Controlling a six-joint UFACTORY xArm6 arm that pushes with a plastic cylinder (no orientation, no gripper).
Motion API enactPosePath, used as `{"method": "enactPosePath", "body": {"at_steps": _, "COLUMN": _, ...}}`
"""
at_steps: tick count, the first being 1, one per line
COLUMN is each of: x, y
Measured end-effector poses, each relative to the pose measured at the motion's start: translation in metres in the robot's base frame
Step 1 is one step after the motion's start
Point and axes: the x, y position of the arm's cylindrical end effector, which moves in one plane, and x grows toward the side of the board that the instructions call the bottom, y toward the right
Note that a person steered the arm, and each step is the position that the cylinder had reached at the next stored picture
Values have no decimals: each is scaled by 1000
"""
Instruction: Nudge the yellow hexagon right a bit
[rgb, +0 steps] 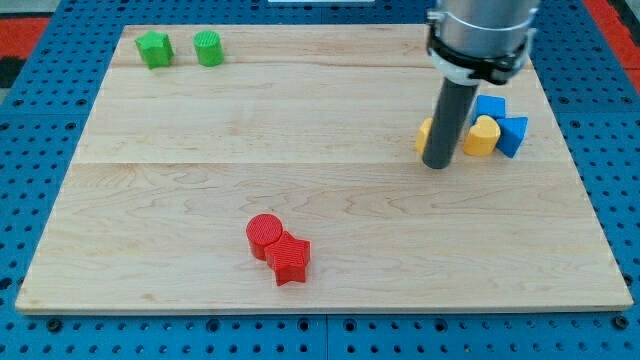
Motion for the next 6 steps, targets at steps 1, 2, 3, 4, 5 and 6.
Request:
{"method": "enactPosePath", "body": {"at_steps": 1, "x": -16, "y": 0}}
{"method": "enactPosePath", "body": {"at_steps": 2, "x": -22, "y": -55}}
{"method": "enactPosePath", "body": {"at_steps": 3, "x": -30, "y": -71}}
{"method": "enactPosePath", "body": {"at_steps": 4, "x": -43, "y": -51}}
{"method": "enactPosePath", "body": {"at_steps": 5, "x": -52, "y": -35}}
{"method": "enactPosePath", "body": {"at_steps": 6, "x": -51, "y": -14}}
